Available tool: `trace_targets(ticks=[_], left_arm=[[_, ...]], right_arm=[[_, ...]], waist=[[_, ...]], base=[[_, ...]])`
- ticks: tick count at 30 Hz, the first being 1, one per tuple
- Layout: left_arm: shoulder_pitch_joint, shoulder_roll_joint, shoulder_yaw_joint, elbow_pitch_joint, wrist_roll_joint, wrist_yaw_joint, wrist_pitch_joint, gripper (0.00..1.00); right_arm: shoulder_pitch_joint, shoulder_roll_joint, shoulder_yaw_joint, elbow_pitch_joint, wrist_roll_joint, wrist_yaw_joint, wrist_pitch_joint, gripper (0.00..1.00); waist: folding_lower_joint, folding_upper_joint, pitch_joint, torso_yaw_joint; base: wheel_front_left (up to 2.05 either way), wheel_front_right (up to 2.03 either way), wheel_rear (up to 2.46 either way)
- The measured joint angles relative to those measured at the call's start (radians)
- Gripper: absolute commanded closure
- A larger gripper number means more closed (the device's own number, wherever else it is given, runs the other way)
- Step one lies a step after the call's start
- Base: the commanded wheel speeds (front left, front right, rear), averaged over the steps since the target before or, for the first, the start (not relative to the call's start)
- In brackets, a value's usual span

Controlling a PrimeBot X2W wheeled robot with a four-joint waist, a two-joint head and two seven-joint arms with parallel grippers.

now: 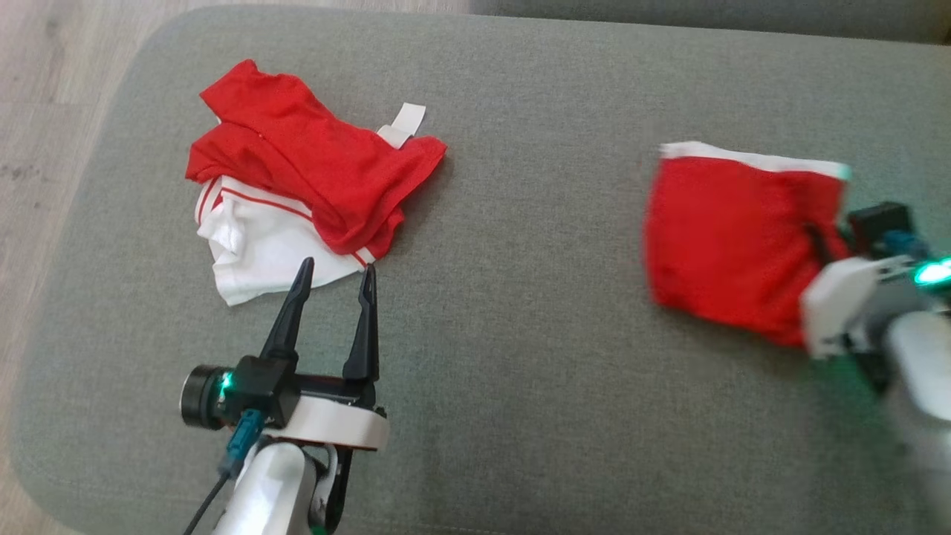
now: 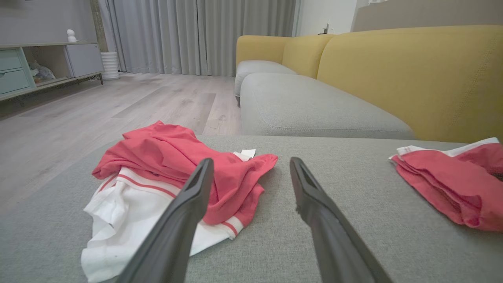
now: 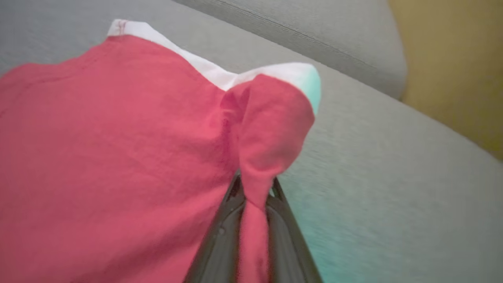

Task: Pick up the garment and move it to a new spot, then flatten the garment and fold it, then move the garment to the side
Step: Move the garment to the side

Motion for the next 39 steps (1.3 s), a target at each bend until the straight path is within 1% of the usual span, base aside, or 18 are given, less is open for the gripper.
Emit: trace_targets(ticks=[6,8,10,12,14,19,25,29,30,31,32,35,39], left_arm=[[0.0,0.0,0.002,-0.007,0.0,0.004,0.0,0.0],[0.0,0.0,0.003,-0.01,0.0,0.004,0.0,0.0],[0.0,0.0,0.003,-0.015,-0.001,0.004,0.0,0.0],[-0.001,0.0,0.003,-0.022,-0.008,0.007,0.0,0.0],[-0.003,0.0,0.002,-0.026,-0.016,0.007,0.0,0.0],[-0.024,0.0,0.001,-0.034,-0.021,0.007,0.0,0.0],[-0.046,-0.001,0.002,-0.038,-0.021,0.007,0.0,0.0],[-0.047,-0.001,0.01,-0.034,-0.021,0.006,0.0,0.0],[-0.048,-0.001,0.012,-0.032,-0.021,0.006,0.0,0.0],[-0.049,-0.001,0.014,-0.03,-0.021,0.006,0.0,0.0],[-0.05,-0.001,0.016,-0.027,-0.02,0.006,0.0,0.0],[-0.051,-0.001,0.017,-0.023,-0.02,0.006,0.0,0.0],[-0.05,-0.001,0.034,-0.018,-0.016,0.006,0.0,0.0]], right_arm=[[-0.011,-0.223,0.159,-0.002,0.01,0.0,0.077,1.0],[-0.026,-0.311,0.204,0.0,-0.023,0.0,0.109,1.0],[-0.048,-0.385,0.19,0.006,-0.049,0.0,0.146,1.0],[-0.068,-0.434,0.16,0.007,-0.067,0.0,0.176,1.0],[-0.077,-0.457,0.124,0.003,-0.077,0.0,0.192,1.0],[-0.076,-0.478,0.027,-0.006,-0.109,0.0,0.219,1.0],[-0.039,-0.478,-0.091,-0.043,-0.147,0.0,0.249,1.0],[-0.013,-0.453,-0.156,-0.082,-0.172,0.0,0.263,1.0],[-0.012,-0.443,-0.17,-0.095,-0.18,0.0,0.264,0.89],[-0.011,-0.431,-0.183,-0.108,-0.187,0.0,0.268,0.35],[-0.009,-0.42,-0.191,-0.124,-0.196,0.0,0.271,0.0],[0.001,-0.383,-0.235,-0.167,-0.226,0.0,0.272,0.0],[0.018,-0.331,-0.246,-0.221,-0.267,0.0,0.27,0.0]], waist=[[0.0,0.0,0.014,0.006],[0.0,0.0,0.027,0.011],[0.0001,0.0,0.043,0.016],[0.0,0.0,0.059,0.022],[0.0001,0.0,0.076,0.028],[0.0002,0.0,0.122,0.044],[0.0003,0.0,0.159,0.053],[0.0002,0.0,0.16,0.052],[0.0002,0.0,0.159,0.051],[0.0001,0.0,0.155,0.05],[0.0001,0.0,0.151,0.049],[0.0001,0.0,0.133,0.045],[0.0,0.0,0.092,0.039]], base=[[0.0,0.0,0.0],[0.0,0.0,0.0],[0.0,0.0,0.0],[0.0,0.0,0.0],[0.0,0.0,0.0],[0.0,0.0,0.0],[0.0,0.0,0.0],[0.0,0.0,0.0],[0.0,0.0,0.0],[0.0,0.0,0.0],[0.0,0.0,0.0],[0.0,0.0,0.0],[0.0,0.0,0.0]])
